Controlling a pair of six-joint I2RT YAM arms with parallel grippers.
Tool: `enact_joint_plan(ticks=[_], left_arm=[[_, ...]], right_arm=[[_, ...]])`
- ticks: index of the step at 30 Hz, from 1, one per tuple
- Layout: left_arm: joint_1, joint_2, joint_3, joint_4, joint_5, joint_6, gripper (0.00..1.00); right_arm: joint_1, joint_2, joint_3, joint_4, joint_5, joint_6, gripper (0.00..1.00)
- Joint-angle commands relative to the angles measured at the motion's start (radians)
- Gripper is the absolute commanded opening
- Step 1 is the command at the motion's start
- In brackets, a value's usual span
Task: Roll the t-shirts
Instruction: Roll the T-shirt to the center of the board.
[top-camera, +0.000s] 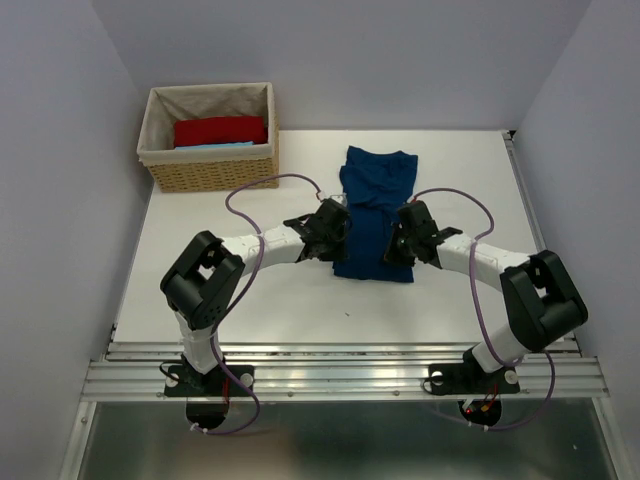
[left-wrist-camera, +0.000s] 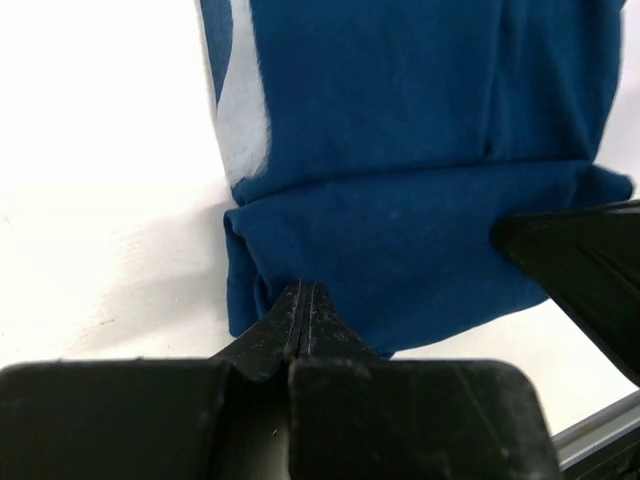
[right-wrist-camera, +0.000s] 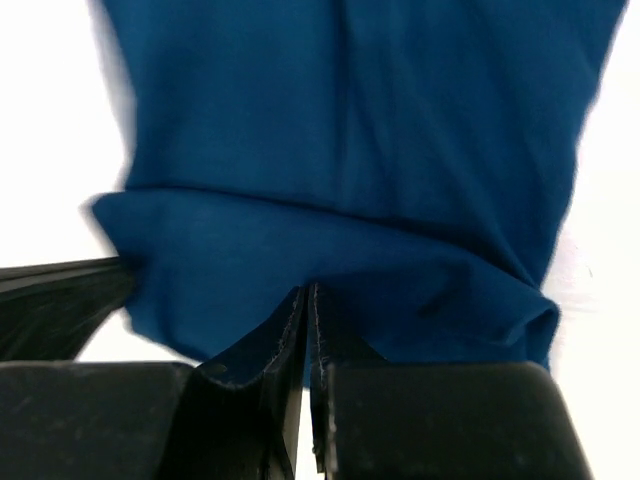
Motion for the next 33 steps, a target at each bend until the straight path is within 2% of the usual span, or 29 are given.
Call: enact_joint_plan(ticks=[1,5,16,22,27,30,33], left_arm=[[0.003,0.007,-0.026,0.024,0.052,-0.004,0.00],[0.003,-0.020,-0.043,0.027,0.059,0.004,0.00],[0.003,-0.093,0.012,-0.007,0.085,0.021,0.00],[0.003,-0.041,0.025,0.013,0.099,0.036,0.00],[0.005,0.022,0.008,0.030,0.098,0.033,0.00],[0.005,-0.004,-0.035,0.047,0.093,0.021,0.00],[0.005,-0.054,-0.055,0.052,0.070,0.018,0.00]], right_arm=[[0.008,0.063,-0.022,0.027,0.060,0.009,0.10],[0.008,0.057,0.001,-0.007,0.079,-0.007,0.10],[-0.026,-0.130,0.033,-0.101,0.178,-0.056,0.13],[-0.058,-0.108,-0.023,-0.099,0.175,-0.054,0.13],[-0.069,-0.027,-0.051,-0.059,0.178,-0.059,0.12],[-0.069,-0.004,-0.062,-0.061,0.198,-0.054,0.12],[-0.069,-0.048,-0.072,-0.064,0.212,-0.051,0.12]])
